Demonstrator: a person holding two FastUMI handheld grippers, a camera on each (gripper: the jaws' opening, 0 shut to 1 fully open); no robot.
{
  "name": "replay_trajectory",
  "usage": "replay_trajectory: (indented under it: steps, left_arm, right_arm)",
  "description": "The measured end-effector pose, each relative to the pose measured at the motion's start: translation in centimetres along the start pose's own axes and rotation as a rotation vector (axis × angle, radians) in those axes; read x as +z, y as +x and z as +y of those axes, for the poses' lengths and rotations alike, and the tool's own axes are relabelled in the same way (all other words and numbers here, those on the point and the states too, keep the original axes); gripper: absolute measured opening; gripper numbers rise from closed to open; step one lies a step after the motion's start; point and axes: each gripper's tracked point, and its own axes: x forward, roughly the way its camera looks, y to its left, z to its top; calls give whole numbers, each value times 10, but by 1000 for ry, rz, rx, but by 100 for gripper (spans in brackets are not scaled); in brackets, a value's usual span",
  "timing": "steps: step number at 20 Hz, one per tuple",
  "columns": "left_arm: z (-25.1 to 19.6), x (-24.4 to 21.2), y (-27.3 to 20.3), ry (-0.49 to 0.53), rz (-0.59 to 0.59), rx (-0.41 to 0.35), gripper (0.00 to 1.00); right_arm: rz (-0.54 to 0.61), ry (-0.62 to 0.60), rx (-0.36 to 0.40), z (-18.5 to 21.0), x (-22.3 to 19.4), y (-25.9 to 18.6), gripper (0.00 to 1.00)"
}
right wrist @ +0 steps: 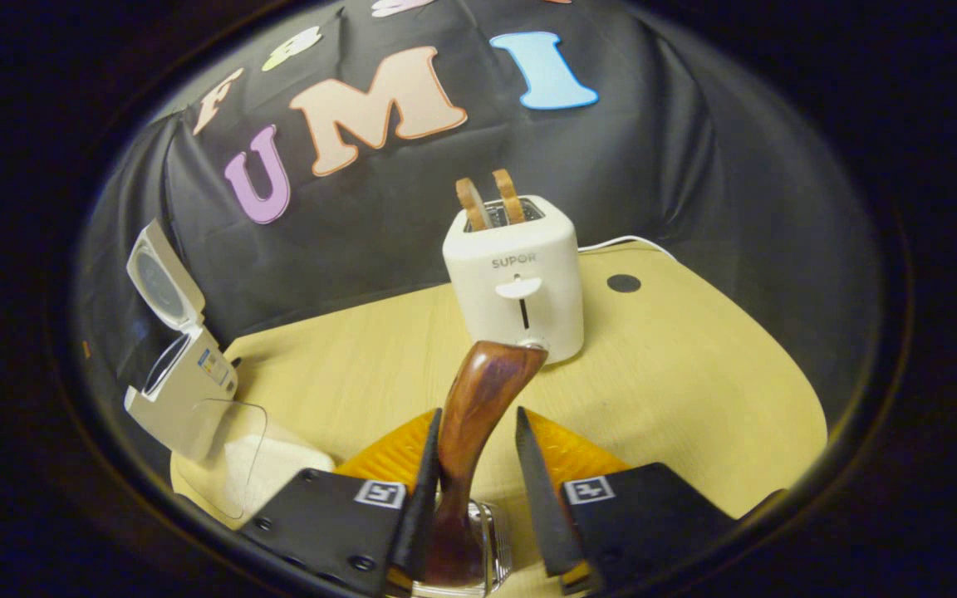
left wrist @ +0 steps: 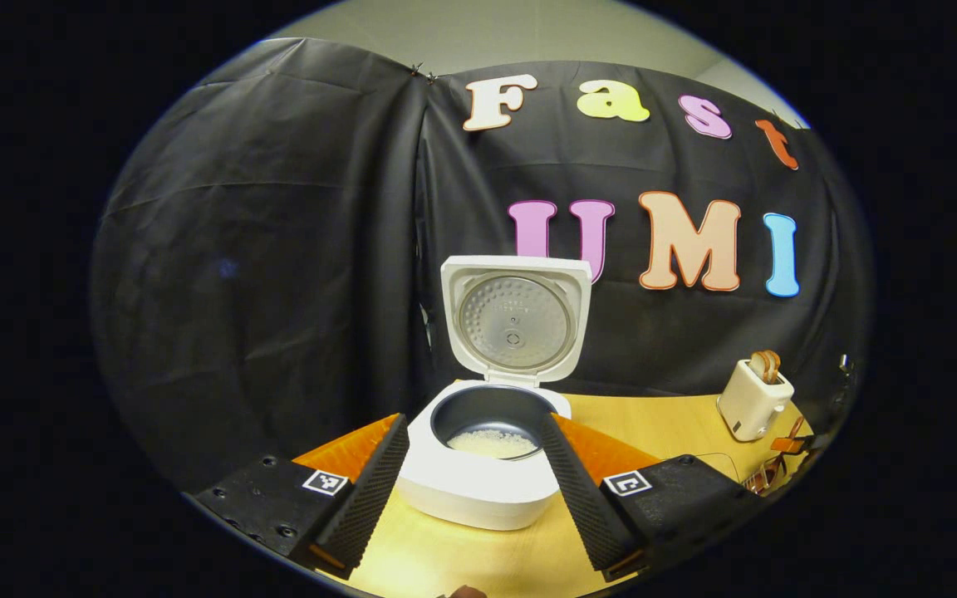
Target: Close the left gripper, press the button to open the rice cooker; take a wooden spoon from the chopstick holder with the right hand, scoop a spoonful of rice and pour it into the rice cooker, then put the wooden spoon back into the chopstick holder.
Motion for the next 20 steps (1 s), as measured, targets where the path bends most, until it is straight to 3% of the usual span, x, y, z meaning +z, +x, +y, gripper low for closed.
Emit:
replay_trajectory:
  steps: [2,3,4,12,20]
  left_arm:
    - [-5,-2,1,-1,9,-6,95]
    - [-7,-2,1,1,10,-7,96]
    - [-9,-3,1,4,11,-9,95]
    - [-28,0,1,9,6,-51,95]
    - [-49,-8,2,0,22,-143,95]
  right_arm:
    - [12,7,20,5,3,-1,43]
    - [17,4,26,8,2,-3,40]
    - [20,-8,23,8,3,-4,28]
    - [49,22,18,12,3,-7,21]
    - [-10,-24,-5,16,18,-46,16]
